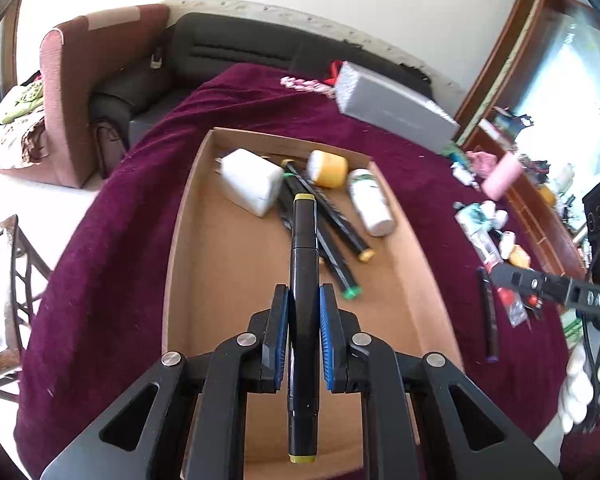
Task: Organize objects
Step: 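Carry marker and earplug box into the tray and release both, then return the left gripper to the clutter and grasp the purple-capped black marker, then grasp the blue tissue pack with the right gripper while the left gripper holds the marker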
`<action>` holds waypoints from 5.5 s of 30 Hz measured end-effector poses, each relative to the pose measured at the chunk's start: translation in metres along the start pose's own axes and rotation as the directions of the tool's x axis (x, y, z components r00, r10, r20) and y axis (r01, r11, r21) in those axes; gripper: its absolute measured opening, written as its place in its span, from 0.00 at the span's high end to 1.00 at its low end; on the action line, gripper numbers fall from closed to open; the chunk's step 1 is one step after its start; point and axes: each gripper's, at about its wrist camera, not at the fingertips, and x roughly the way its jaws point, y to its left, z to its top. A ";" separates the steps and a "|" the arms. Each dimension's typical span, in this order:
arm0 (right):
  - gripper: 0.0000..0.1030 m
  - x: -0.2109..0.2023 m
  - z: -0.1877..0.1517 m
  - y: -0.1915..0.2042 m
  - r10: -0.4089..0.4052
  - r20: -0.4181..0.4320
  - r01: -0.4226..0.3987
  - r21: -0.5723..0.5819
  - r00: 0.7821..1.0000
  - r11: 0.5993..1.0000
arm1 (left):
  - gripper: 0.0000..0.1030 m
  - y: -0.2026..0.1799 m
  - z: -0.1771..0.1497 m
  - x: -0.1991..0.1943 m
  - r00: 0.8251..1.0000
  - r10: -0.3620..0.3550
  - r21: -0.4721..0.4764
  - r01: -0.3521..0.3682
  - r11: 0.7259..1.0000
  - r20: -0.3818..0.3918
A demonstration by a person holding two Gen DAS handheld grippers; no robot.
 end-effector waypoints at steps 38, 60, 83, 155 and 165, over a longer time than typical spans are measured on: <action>0.60 0.161 0.011 0.098 0.113 -0.254 -0.138 -0.082 0.960 0.987 | 0.60 0.056 0.046 -0.009 0.999 -0.030 -0.189 0.037 0.981 0.041; 0.33 -0.038 -0.015 -0.060 0.005 0.196 -0.037 0.162 0.981 0.986 | 0.48 -0.115 0.021 0.001 0.927 -0.363 -0.040 0.361 0.932 -0.098; 0.32 -0.134 -0.085 -0.243 -0.165 0.312 -0.022 0.518 0.936 0.855 | 0.49 -0.259 -0.034 0.129 0.963 -0.058 0.297 0.137 0.945 -0.262; 0.49 -0.040 0.020 -0.199 -0.140 0.064 0.112 0.324 0.988 0.939 | 0.86 -0.313 -0.082 0.114 0.983 -0.013 0.524 0.108 0.845 -0.182; 0.31 -0.021 0.029 -0.185 -0.214 0.032 0.193 0.316 0.976 0.929 | 0.89 -0.238 -0.059 0.074 0.958 -0.191 0.260 0.244 0.934 -0.212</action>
